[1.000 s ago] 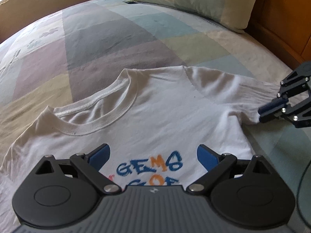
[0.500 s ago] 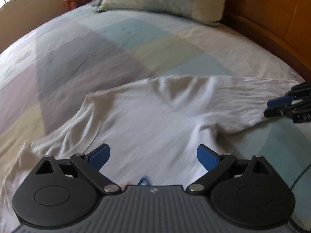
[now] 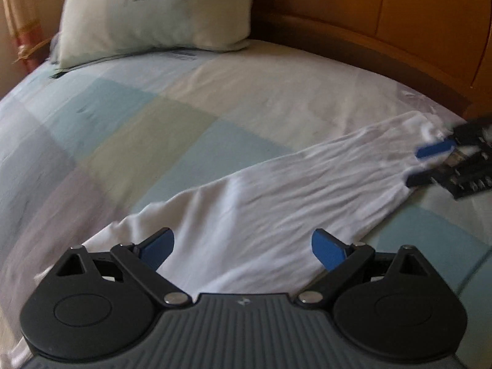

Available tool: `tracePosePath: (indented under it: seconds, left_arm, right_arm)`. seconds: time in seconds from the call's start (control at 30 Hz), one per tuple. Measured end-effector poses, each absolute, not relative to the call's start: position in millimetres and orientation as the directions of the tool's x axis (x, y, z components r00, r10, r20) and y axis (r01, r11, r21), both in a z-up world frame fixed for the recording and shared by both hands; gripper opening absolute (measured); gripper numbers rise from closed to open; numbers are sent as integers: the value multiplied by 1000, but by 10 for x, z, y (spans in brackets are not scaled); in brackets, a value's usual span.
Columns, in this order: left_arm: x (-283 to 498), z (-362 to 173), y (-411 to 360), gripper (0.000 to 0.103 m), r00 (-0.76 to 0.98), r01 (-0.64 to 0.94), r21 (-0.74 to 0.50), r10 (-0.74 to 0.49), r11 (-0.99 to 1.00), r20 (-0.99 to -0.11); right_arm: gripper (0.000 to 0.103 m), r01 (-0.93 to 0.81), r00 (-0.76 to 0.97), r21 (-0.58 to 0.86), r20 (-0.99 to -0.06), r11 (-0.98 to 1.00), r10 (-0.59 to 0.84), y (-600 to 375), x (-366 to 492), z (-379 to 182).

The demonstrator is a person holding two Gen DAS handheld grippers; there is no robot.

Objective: Fold clothes

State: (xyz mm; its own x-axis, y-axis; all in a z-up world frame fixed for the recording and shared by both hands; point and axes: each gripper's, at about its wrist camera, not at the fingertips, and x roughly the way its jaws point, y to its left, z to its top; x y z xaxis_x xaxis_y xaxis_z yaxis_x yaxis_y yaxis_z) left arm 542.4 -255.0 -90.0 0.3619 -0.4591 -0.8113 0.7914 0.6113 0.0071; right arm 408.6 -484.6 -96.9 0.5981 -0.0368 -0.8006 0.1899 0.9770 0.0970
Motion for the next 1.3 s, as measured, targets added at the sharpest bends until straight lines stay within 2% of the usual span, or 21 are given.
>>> tracePosePath:
  seconds: [0.13, 0.3, 0.43, 0.5, 0.63, 0.73, 0.8, 0.87, 0.93, 1.03, 1.2, 1.3]
  left_arm:
    - [5564, -1065, -2692, 96, 292, 785, -71, -468, 616, -834]
    - [5682, -1331, -2636, 96, 259, 759, -62, -388, 649, -885]
    - [5696, -1293, -2555, 96, 262, 769, -70, -413, 635, -872]
    - [5708, -1242, -2563, 96, 263, 769, -82, -430, 634, -864]
    - [5741, -1187, -2613, 96, 268, 767, -95, -451, 635, -851]
    - [5794, -1263, -2631, 96, 278, 760, -82, -436, 645, -856]
    - [5828, -1347, -2550, 96, 279, 752, -69, -411, 655, -868]
    - [5837, -1345, -2457, 96, 302, 755, -38, -399, 654, -866]
    - [5858, -1281, -2368, 95, 309, 737, -34, -381, 675, -872]
    - [5854, -1122, -2260, 96, 322, 724, -62, -416, 687, -850]
    - [5995, -1266, -2260, 96, 292, 687, -103, -403, 720, -868]
    - [6105, -1362, -2424, 97, 337, 726, -37, -402, 687, -852]
  right_arm:
    - [71, 173, 630, 142, -777, 975, 2, -4963, 4422, -1127]
    - [71, 252, 618, 49, -777, 966, -122, -5450, 4211, -1252]
    - [70, 350, 588, 52, -789, 935, -176, -5782, 4020, -1174]
    - [72, 364, 575, 59, -799, 929, -175, -5724, 4036, -1101]
    - [80, 256, 629, 98, -773, 962, -89, -5197, 4088, -1039]
    - [80, 203, 621, 75, -780, 976, -69, -4923, 4085, -1180]
    - [81, 222, 600, 37, -793, 974, -107, -4936, 3996, -1264]
    - [88, 272, 585, 12, -796, 962, -155, -5052, 3872, -1284]
    - [91, 336, 554, -2, -808, 942, -200, -5220, 3790, -1289]
    - [92, 352, 536, 5, -821, 936, -197, -5287, 3767, -1267]
    - [103, 362, 523, -11, -825, 932, -212, -5193, 3857, -1322]
    - [103, 366, 529, -16, -819, 931, -222, -5169, 3848, -1333]
